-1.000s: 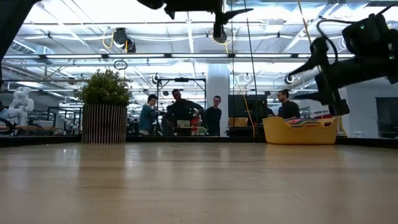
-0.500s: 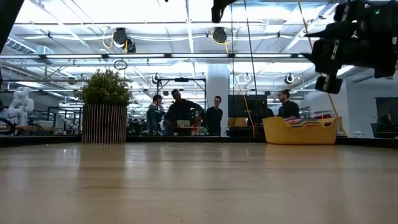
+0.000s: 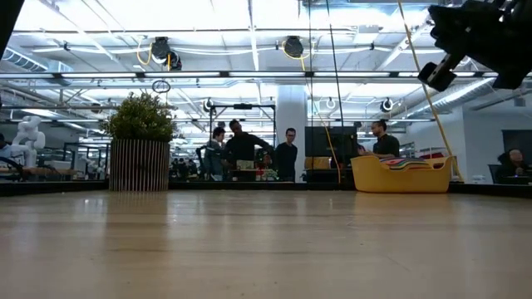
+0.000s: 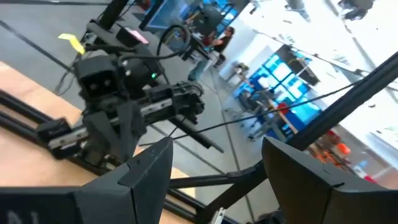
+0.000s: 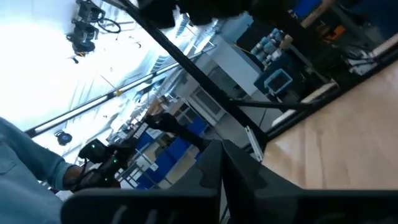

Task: Nest measuring cups in basket
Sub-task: Return to Home Position

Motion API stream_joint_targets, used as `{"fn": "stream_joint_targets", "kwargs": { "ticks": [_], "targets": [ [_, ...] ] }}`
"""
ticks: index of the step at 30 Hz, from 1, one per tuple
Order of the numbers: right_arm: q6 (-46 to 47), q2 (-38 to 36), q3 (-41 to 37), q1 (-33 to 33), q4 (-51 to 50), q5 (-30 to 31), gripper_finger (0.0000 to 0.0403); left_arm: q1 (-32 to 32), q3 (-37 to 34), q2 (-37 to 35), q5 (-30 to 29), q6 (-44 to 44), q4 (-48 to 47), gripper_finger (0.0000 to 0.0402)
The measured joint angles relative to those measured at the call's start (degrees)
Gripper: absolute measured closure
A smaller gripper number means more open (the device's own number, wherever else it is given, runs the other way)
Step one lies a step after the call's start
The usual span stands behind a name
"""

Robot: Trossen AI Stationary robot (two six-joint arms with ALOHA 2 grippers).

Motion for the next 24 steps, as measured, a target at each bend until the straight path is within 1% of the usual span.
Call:
{"fn": "stream_joint_targets", "kwargs": {
  "ticks": [5, 8, 12, 14, 16, 19, 22, 24],
  "targets": [
    [1.4, -2.7, 0.4, 0.0, 0.0, 1.6, 0.0402, -4.1, 0.0, 0.0, -4.2, 3.4, -2.3, 0.0154],
    [1.0, -3.6, 2.7, 0.0, 0.0, 1.6, 0.0403, -6.0, 0.0, 0.0, -5.7, 5.8, -2.1, 0.0154],
    [-6.0, -3.7, 8.0, 0.0, -0.6, 1.3, 0.0403, -7.4, 0.0, 0.0, -7.9, 5.9, -2.2, 0.0154],
    [-10.6, -3.7, 11.2, 0.0, -3.1, 1.2, 0.0403, -8.0, 0.0, 0.0, -8.5, 5.7, -2.1, 0.0154],
    [-15.3, -3.7, 14.7, 0.0, -7.9, 1.3, 0.0403, -8.4, 0.0, 0.0, -8.6, 5.8, -2.1, 0.0154],
    [-23.2, -3.8, 19.8, 0.0, -20.6, 3.6, 0.0403, -8.7, 0.0, 0.0, -8.5, 6.7, -2.2, 0.0154],
    [-31.6, -4.1, 24.6, 0.2, -35.9, 10.4, 0.0403, -8.6, 0.0, -0.3, -8.1, 6.8, -2.4, 0.0154],
    [-35.8, -4.3, 26.9, 1.0, -42.9, 15.4, 0.0403, -8.4, 0.0, -0.5, -8.0, 6.7, -2.6, 0.0154]
  ]
}}
